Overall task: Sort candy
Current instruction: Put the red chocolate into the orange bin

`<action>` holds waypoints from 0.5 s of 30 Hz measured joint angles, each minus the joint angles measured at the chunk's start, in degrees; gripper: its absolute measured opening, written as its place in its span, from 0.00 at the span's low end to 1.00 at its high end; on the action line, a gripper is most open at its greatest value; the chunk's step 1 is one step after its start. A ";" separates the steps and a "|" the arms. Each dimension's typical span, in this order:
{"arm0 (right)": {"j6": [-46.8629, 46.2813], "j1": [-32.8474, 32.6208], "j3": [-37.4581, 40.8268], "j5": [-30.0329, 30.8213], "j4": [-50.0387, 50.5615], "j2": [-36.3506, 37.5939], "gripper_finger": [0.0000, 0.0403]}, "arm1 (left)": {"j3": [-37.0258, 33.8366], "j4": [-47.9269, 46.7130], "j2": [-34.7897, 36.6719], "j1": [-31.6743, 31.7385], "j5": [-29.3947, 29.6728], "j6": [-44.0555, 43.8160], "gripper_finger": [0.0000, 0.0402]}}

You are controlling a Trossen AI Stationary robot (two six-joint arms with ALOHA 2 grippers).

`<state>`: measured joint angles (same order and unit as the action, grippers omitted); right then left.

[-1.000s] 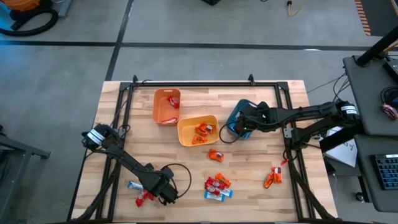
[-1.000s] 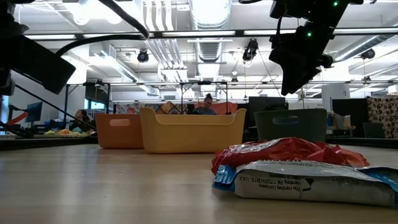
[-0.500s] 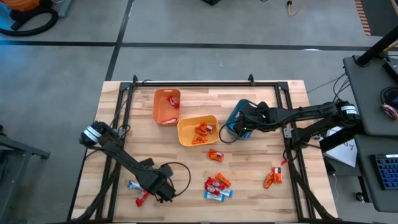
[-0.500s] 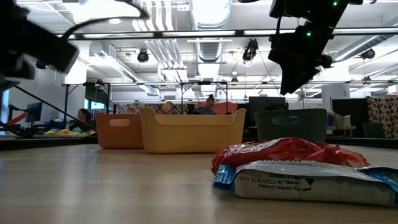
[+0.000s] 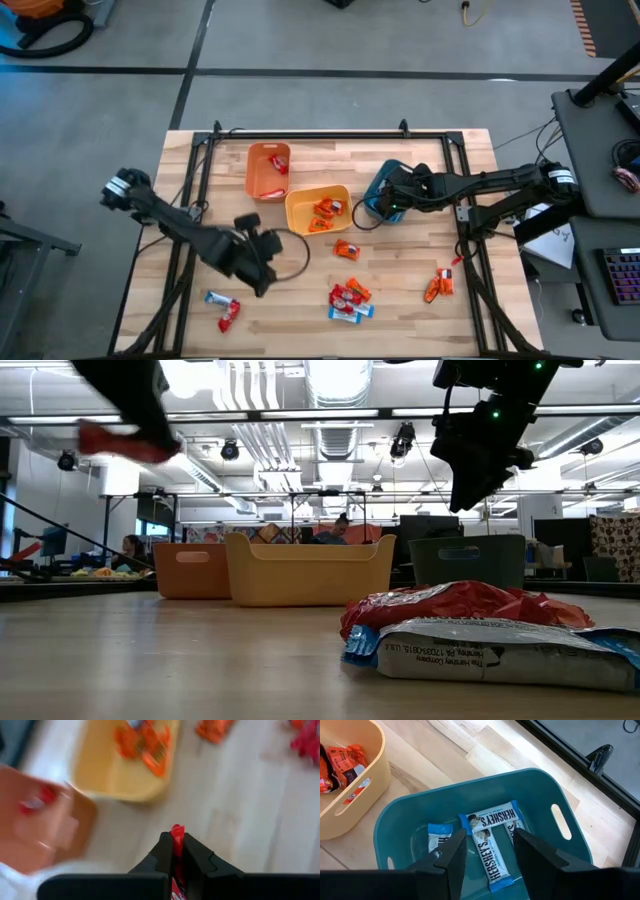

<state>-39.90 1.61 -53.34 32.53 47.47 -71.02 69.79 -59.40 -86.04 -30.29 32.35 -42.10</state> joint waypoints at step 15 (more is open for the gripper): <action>-0.01 0.00 0.00 0.00 -0.88 0.00 0.36 | -0.18 6.78 13.86 23.68 13.73 24.18 0.00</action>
<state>-39.91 1.61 -53.34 32.53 46.60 -71.02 69.60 -52.61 -72.18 -6.62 46.08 -17.92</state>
